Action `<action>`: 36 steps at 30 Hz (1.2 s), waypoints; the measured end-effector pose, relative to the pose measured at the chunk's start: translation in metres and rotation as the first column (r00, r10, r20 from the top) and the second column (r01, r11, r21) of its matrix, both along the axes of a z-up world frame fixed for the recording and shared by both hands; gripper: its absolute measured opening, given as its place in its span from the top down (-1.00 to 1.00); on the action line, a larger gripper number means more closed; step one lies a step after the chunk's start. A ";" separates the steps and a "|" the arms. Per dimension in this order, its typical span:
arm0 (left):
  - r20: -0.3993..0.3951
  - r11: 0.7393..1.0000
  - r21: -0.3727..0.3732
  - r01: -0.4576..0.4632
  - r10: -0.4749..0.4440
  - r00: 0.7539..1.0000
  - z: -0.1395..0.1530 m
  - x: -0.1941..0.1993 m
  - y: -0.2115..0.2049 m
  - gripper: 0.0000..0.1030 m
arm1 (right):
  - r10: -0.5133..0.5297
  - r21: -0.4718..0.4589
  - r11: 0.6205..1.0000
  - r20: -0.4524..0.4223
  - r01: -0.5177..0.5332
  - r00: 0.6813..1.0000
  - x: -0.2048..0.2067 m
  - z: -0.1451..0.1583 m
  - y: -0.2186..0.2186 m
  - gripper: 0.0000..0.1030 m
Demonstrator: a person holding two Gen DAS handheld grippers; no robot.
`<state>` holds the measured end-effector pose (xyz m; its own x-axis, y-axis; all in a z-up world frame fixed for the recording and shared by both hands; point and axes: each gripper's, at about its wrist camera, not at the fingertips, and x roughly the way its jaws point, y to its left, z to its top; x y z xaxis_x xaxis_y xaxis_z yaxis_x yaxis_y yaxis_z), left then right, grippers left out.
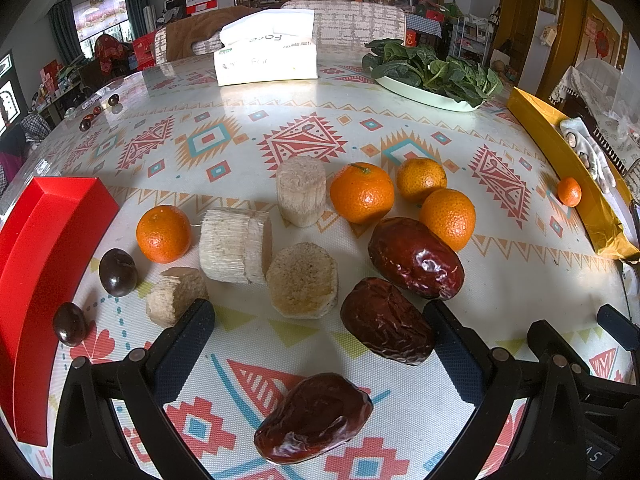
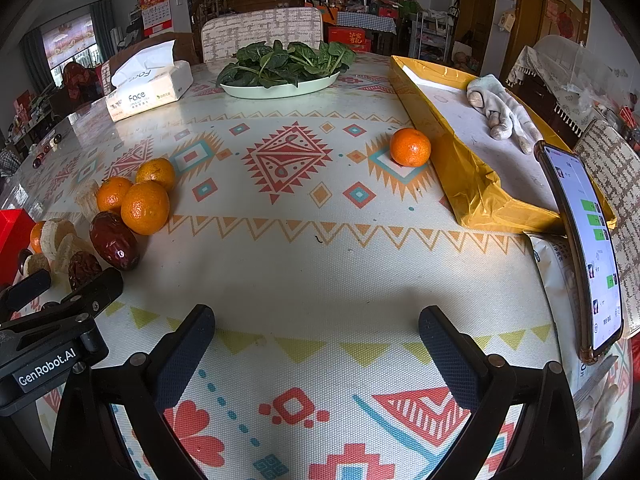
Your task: Organize fruits
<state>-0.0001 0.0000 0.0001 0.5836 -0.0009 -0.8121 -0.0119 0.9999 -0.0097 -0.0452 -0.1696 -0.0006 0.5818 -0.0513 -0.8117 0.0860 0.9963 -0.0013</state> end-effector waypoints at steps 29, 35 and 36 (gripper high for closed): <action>0.000 1.000 0.000 0.000 0.000 1.000 0.000 0.000 0.000 -1.00 | 0.000 0.000 1.000 0.000 0.000 1.000 0.000 0.000 0.000 -1.00; -0.009 1.000 -0.002 0.012 -0.012 1.000 0.000 0.000 0.001 -1.00 | 0.000 0.000 1.000 0.000 0.000 1.000 0.000 0.000 0.000 -1.00; -0.016 1.000 -0.001 0.019 -0.019 1.000 0.001 0.000 0.002 -1.00 | 0.000 0.000 1.000 0.000 0.000 1.000 0.000 0.000 0.000 -1.00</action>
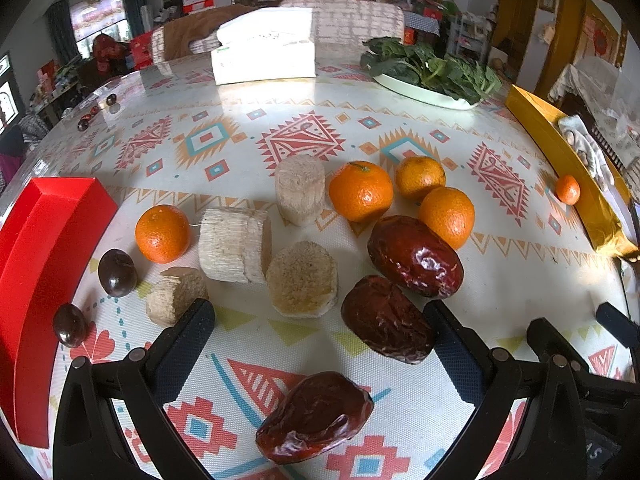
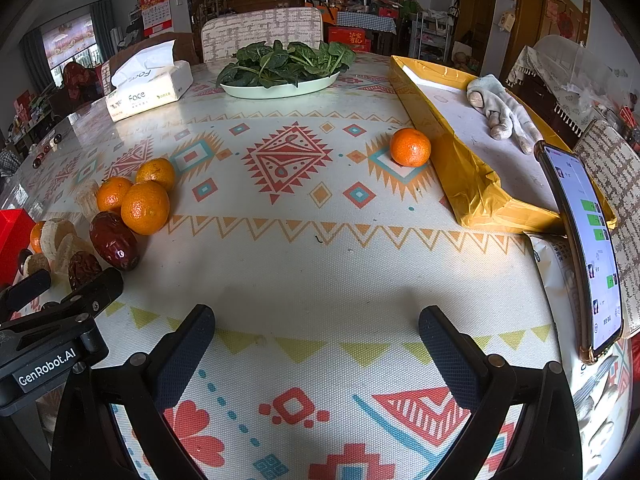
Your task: Organize fruits
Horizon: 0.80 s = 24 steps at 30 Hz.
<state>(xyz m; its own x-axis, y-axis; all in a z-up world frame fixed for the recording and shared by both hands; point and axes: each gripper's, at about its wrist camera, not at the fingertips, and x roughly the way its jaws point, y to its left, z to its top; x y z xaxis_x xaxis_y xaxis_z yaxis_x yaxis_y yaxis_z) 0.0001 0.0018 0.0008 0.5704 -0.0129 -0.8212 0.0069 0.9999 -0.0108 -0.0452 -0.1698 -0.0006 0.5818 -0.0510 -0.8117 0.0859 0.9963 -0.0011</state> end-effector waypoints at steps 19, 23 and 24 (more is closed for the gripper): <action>-0.005 0.997 -0.041 0.063 -0.063 0.998 0.006 -0.018 0.011 -1.00 | 0.055 0.004 0.999 -0.032 -0.054 0.998 0.000 0.000 -0.002 -1.00; 0.130 0.997 -0.050 0.056 -0.049 0.990 0.035 -0.046 0.036 -1.00 | 0.064 0.006 0.998 -0.045 -0.063 0.997 0.003 0.000 -0.002 -1.00; 0.166 0.998 -0.048 0.049 -0.040 0.985 0.043 -0.053 0.042 -1.00 | 0.062 0.007 0.998 -0.050 -0.062 0.997 0.004 0.000 -0.002 -1.00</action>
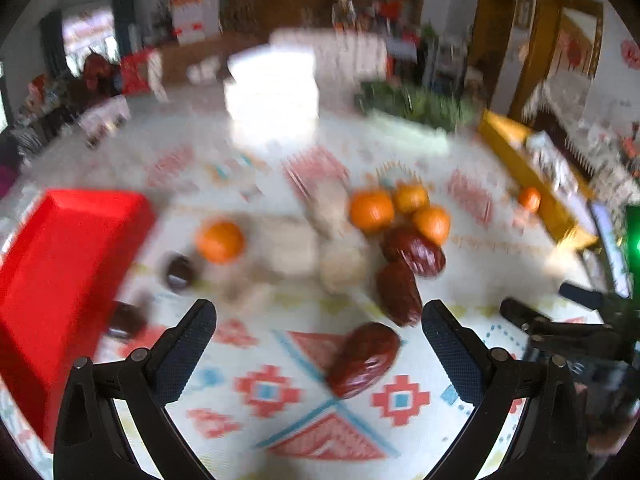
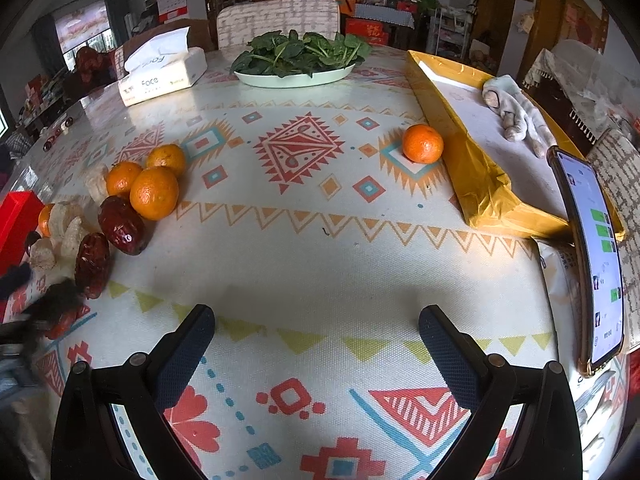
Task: Organize fruits
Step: 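Grasp a beige root slice with the left tool while the right tool grasps a dark red date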
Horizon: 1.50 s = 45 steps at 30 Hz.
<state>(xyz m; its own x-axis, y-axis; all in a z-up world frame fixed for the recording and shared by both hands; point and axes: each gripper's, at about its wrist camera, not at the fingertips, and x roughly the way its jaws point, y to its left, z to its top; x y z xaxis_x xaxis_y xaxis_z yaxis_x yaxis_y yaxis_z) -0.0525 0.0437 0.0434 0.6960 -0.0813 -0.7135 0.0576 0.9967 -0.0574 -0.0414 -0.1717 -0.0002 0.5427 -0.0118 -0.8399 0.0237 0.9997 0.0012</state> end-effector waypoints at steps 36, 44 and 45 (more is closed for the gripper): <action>0.076 0.996 -0.062 0.062 -0.057 0.995 0.014 -0.034 0.103 -0.22 | 0.268 0.210 0.938 0.065 -0.275 0.961 -0.014 0.010 0.140 0.09; 0.014 0.974 0.005 0.225 -0.225 0.974 -0.006 0.006 0.052 -0.21 | 0.271 0.213 0.936 0.073 -0.280 0.960 -0.032 0.014 0.111 0.16; -0.002 0.971 0.007 0.238 -0.238 0.971 -0.011 0.013 0.048 -0.17 | 0.268 0.224 0.934 0.074 -0.278 0.961 -0.032 0.013 0.108 0.16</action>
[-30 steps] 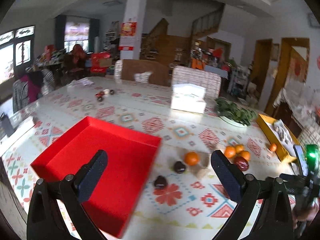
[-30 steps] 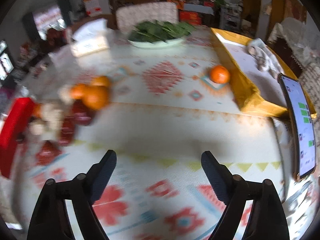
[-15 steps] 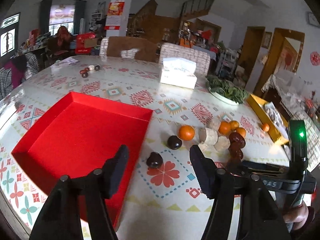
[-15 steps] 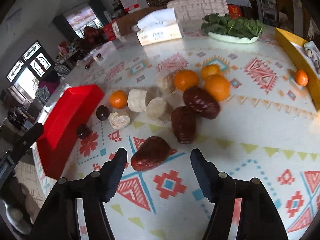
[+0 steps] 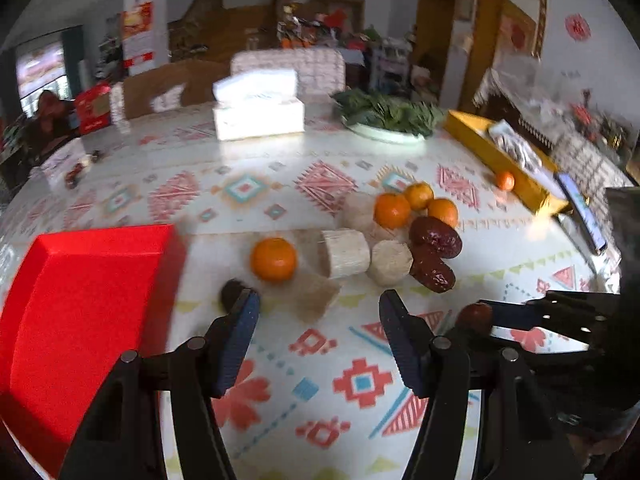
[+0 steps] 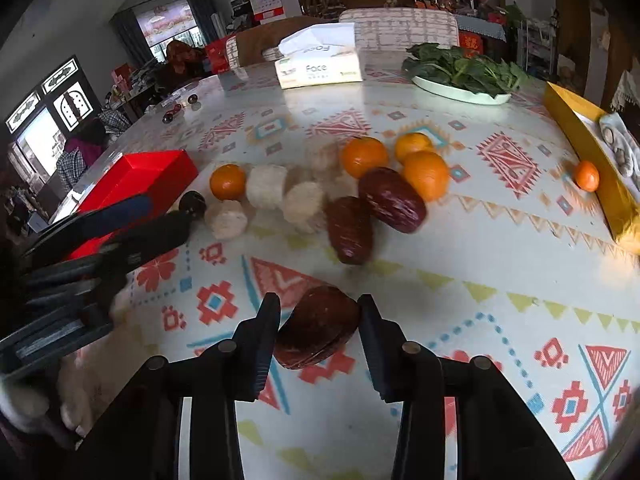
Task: Organize fruits
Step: 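Grasp a beige root slice with the left tool while the right tool grasps a dark red date, then lower the root slice into the red tray with the left tool while the right tool releases the date there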
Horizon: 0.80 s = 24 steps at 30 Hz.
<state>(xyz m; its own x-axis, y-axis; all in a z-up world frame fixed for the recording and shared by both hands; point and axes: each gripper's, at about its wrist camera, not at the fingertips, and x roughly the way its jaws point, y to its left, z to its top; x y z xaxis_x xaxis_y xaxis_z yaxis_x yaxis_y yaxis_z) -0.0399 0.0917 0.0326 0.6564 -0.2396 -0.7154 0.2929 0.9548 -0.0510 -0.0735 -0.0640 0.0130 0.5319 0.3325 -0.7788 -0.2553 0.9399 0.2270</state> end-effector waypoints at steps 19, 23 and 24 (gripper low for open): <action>-0.003 0.993 -0.072 -0.097 0.097 0.995 0.008 -0.017 0.033 0.67 | 0.046 0.089 0.995 0.047 -0.051 0.998 -0.014 0.014 -0.005 0.33; 0.010 0.967 -0.139 -0.214 0.217 0.976 0.020 -0.042 0.084 0.67 | 0.099 0.149 0.983 0.064 -0.107 0.993 -0.020 0.029 0.007 0.34; 0.011 0.958 -0.133 -0.253 0.257 0.966 0.021 -0.047 0.100 0.67 | 0.118 0.178 0.976 0.061 -0.127 0.991 -0.019 0.032 0.012 0.34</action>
